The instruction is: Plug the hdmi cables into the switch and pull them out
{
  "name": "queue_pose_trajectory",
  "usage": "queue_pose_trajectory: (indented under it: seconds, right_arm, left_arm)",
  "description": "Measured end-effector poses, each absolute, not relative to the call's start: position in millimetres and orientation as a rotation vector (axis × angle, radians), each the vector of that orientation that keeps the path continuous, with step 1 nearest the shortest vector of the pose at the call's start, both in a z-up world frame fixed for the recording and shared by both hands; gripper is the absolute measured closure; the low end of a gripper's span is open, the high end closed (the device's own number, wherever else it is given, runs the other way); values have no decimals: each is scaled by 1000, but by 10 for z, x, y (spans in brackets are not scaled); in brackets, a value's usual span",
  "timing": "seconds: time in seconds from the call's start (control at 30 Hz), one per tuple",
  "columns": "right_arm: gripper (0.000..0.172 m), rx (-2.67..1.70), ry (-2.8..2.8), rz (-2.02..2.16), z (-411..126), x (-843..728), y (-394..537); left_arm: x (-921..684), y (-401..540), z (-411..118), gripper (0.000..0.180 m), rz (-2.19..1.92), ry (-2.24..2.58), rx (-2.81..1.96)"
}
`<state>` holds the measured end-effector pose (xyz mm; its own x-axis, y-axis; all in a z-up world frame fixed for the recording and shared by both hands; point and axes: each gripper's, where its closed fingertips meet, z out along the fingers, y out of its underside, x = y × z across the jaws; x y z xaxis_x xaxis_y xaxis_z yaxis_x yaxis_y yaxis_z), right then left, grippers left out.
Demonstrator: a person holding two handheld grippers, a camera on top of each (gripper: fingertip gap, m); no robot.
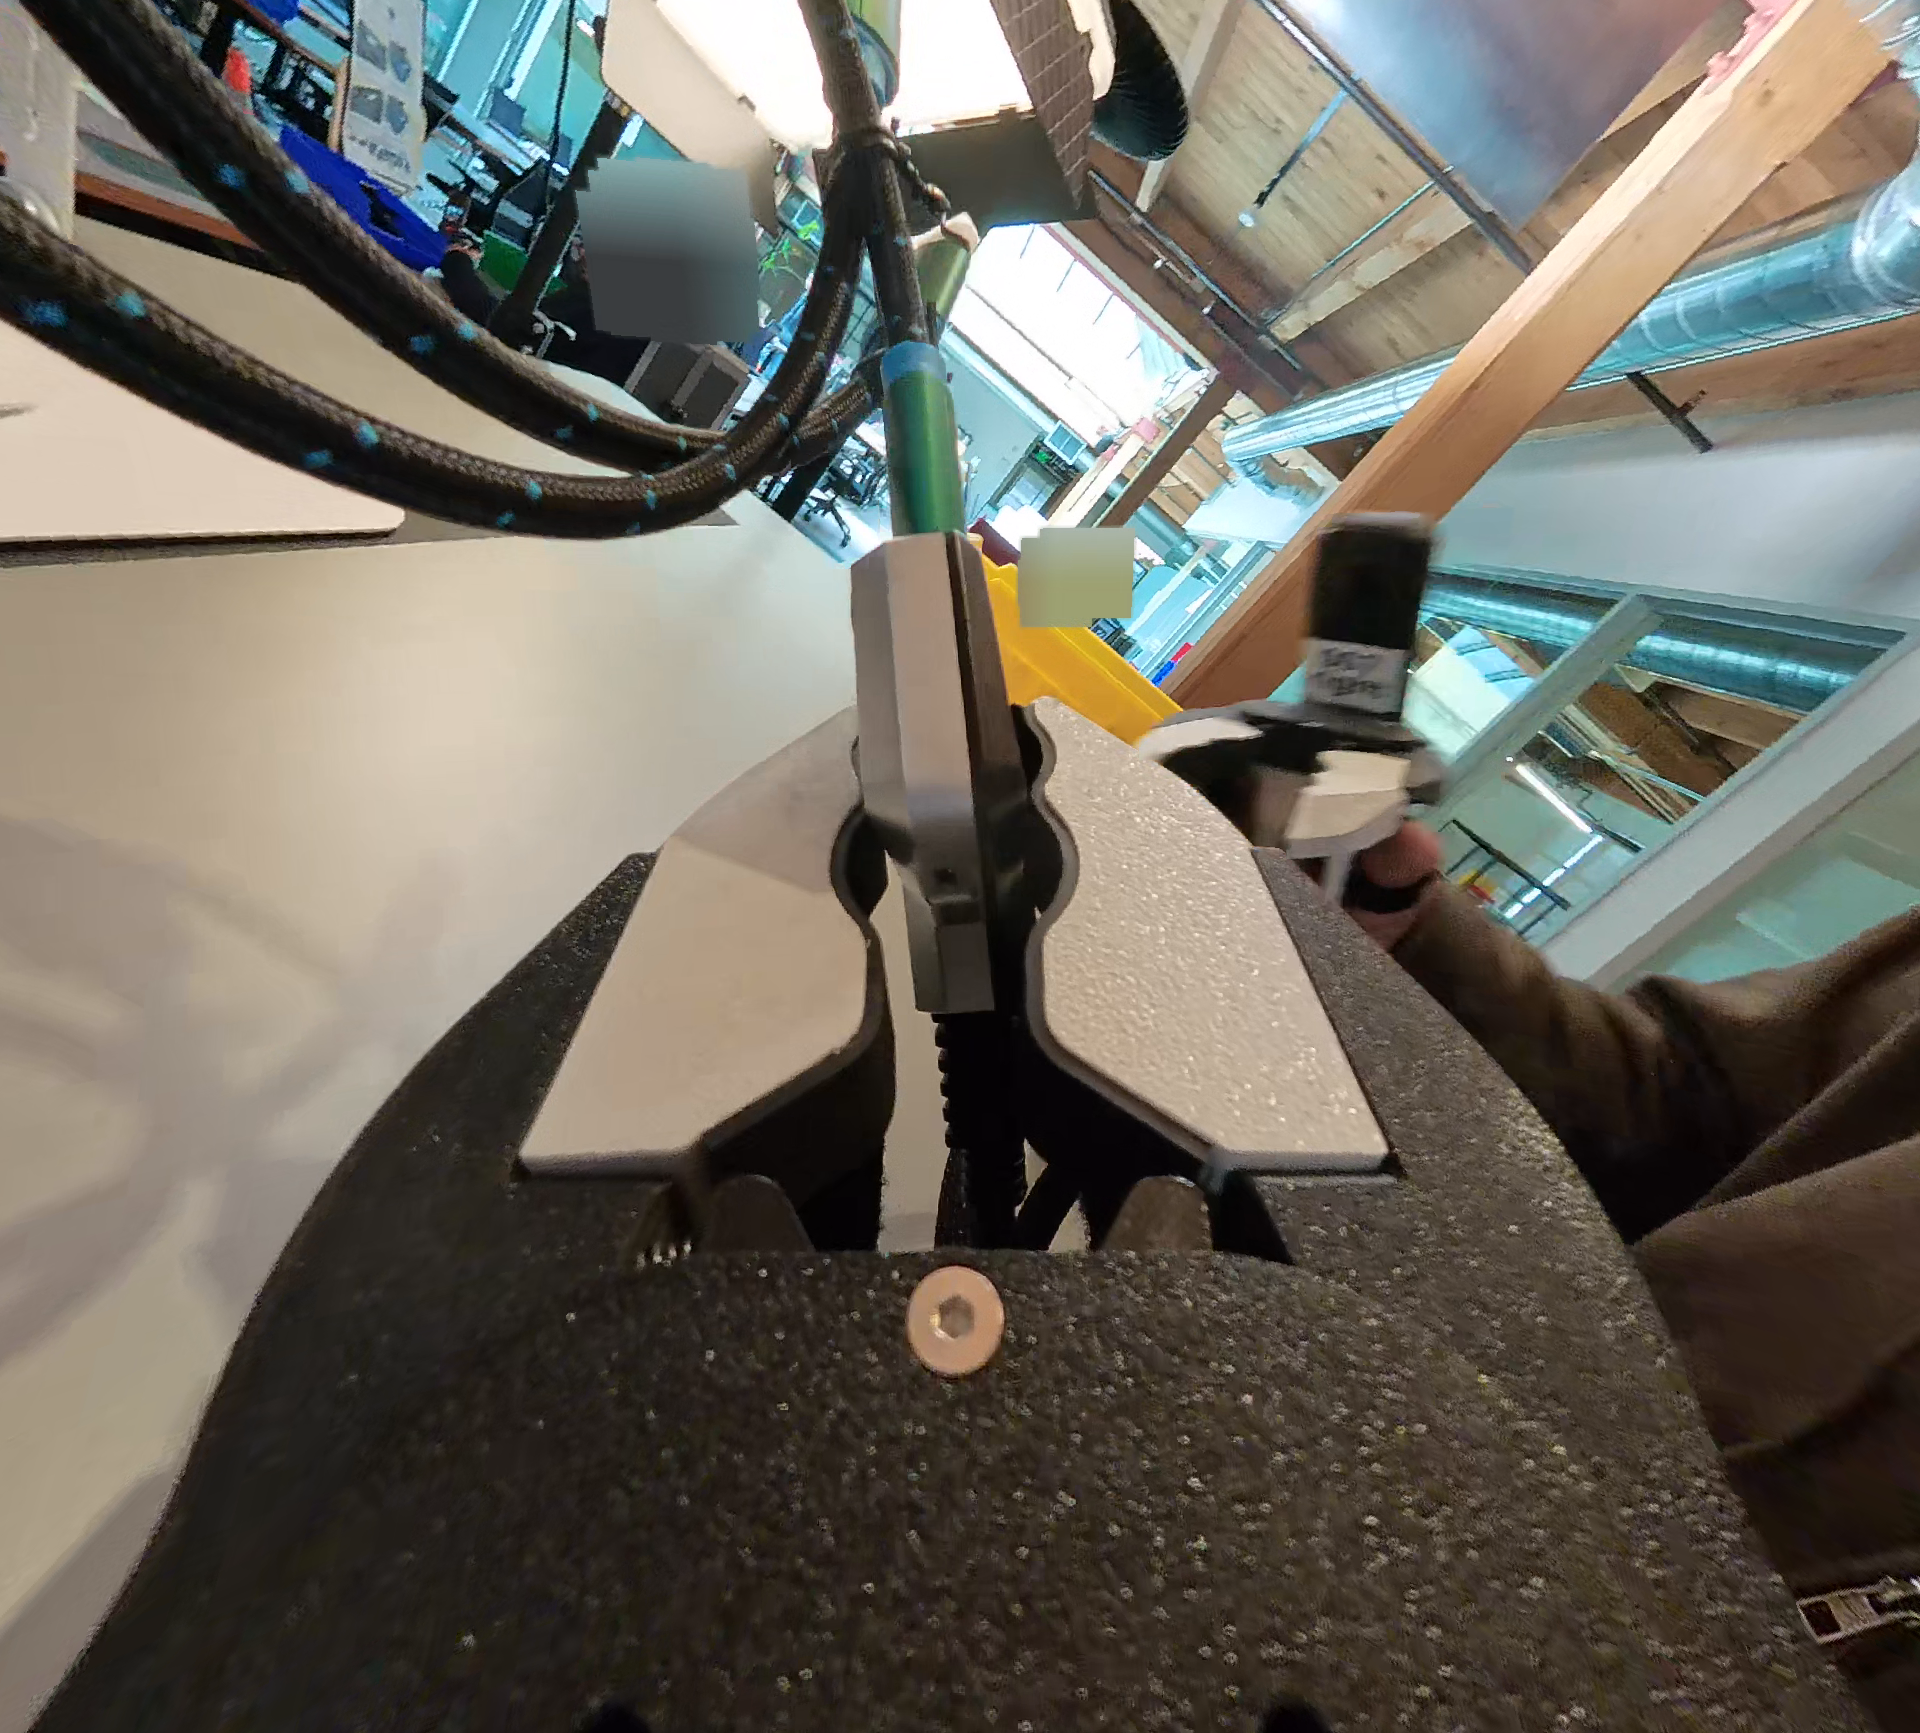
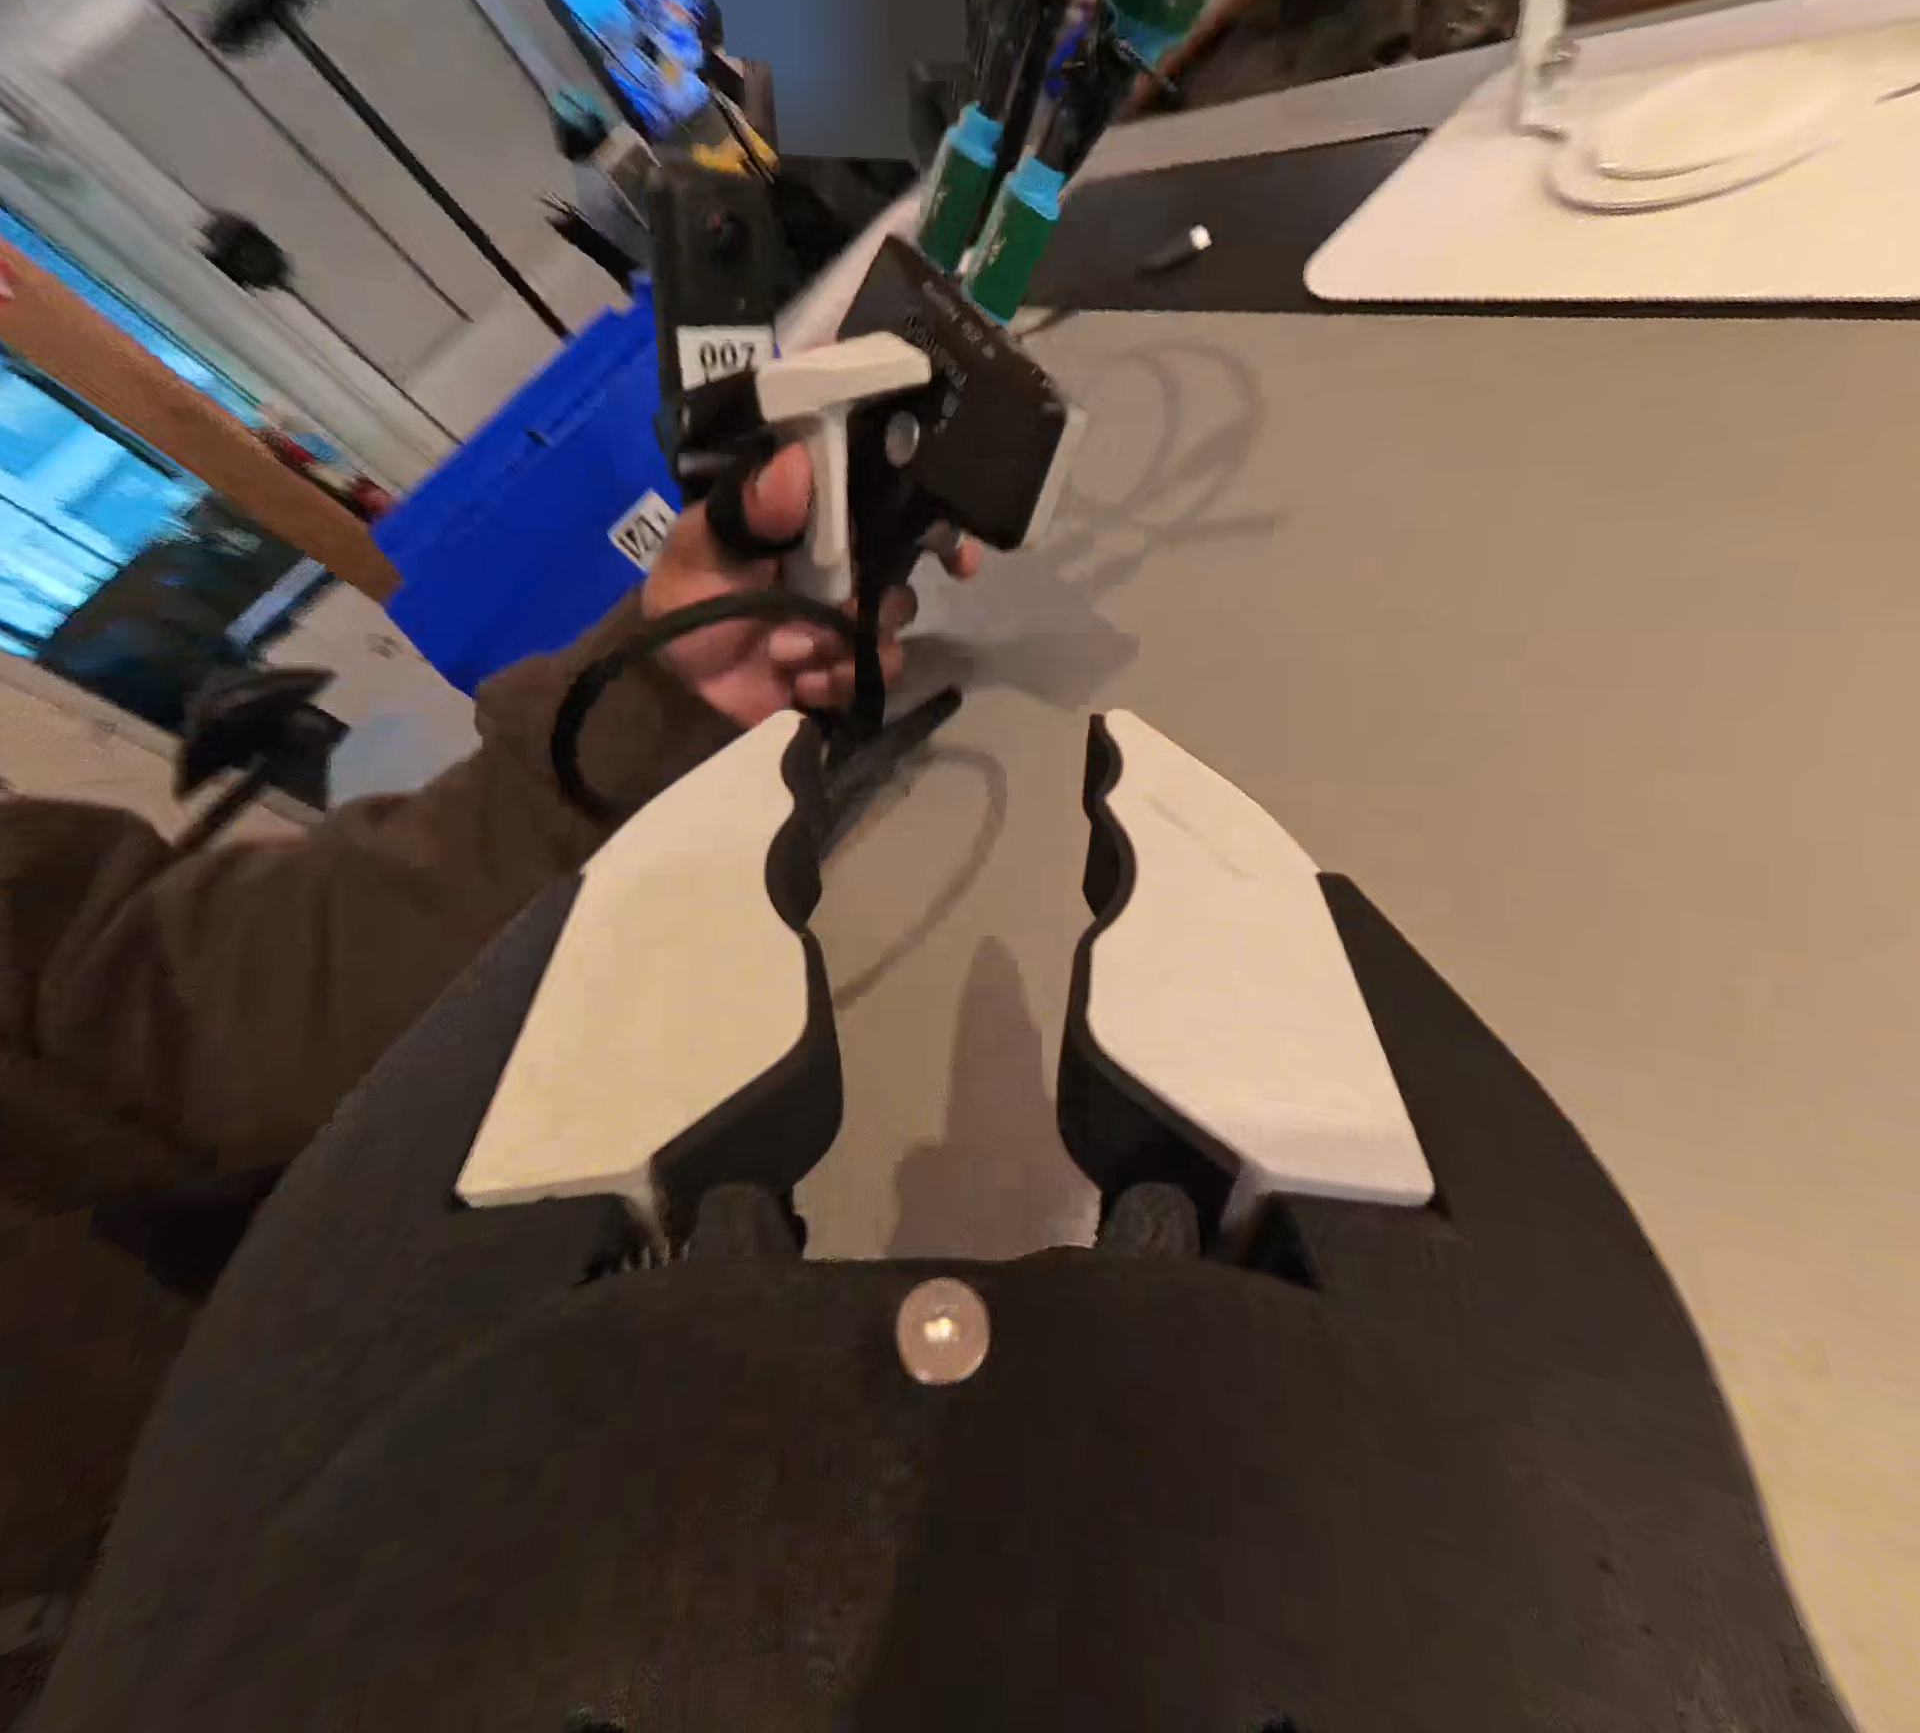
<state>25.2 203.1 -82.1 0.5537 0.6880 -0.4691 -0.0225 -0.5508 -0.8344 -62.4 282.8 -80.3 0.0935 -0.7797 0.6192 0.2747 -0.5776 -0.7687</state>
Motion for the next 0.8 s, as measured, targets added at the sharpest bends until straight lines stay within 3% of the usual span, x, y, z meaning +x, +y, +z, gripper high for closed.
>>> queue_pose_trajectory:
  seconds: [0.1,0.2,0.5,0.8]
  right_arm:
    - [123,-1795,-445,1271,-1032,-20,2541]
    - [128,-1572,-392,1539,-748,-139,2848]
    - [158,-1495,-630,1630,-726,-532,2840]
    - [161,-1485,-610,1618,-705,-430,2854]
  left_arm:
    - [-634,2784,-772,158,-1651,538,-1520]
    - [-570,2741,-813,158,-1642,592,-1551]
    - [-320,2604,-955,158,-1578,756,-1641]
    - [-251,2586,-936,158,-1593,748,-1641]
